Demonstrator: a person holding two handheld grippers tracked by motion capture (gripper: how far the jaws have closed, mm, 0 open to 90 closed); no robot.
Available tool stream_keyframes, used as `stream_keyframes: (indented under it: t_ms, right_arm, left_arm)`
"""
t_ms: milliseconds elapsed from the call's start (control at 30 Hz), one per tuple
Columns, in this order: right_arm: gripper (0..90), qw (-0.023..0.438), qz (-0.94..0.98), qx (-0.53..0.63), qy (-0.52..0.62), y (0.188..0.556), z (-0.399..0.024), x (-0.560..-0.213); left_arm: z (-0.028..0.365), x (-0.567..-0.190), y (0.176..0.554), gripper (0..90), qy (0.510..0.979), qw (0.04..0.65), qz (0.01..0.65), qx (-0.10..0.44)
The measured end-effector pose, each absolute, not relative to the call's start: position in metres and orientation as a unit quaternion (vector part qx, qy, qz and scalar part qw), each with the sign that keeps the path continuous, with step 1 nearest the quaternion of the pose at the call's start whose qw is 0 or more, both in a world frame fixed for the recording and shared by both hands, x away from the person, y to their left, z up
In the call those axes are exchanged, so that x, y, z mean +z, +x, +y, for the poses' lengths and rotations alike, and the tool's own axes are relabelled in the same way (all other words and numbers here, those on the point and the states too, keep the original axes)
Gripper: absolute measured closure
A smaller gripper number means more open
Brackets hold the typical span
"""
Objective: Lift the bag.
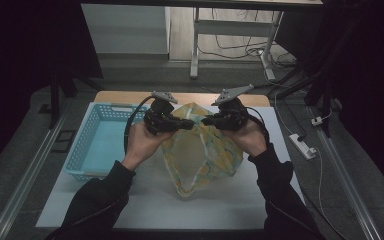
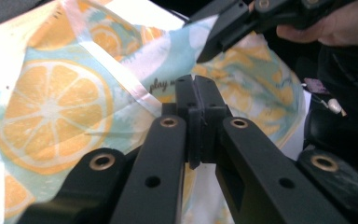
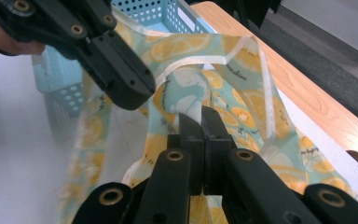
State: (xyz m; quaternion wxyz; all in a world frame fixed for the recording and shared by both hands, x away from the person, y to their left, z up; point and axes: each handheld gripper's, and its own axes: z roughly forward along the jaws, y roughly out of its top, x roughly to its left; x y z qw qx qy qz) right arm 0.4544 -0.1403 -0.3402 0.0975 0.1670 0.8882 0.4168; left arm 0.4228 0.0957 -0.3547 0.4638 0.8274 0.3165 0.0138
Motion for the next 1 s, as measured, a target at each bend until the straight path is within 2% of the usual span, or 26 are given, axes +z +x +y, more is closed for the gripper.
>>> stream_keyframes:
  t_ms: [400, 1000]
  right_arm:
    - [89.7, 0.097, 0.883, 0.432, 0.160, 0.451, -0.142, -0.314]
    - [89.9, 0.134, 0.866, 0.457, 0.151, 0.445, -0.152, -0.259]
  left_arm:
    - [0.099, -0.317, 0.434, 90.0, 0.820, 0.481, 0.310, 0.016]
    - [0.096, -0.260, 0.442, 89.9, 0.802, 0.518, 0.296, 0.026]
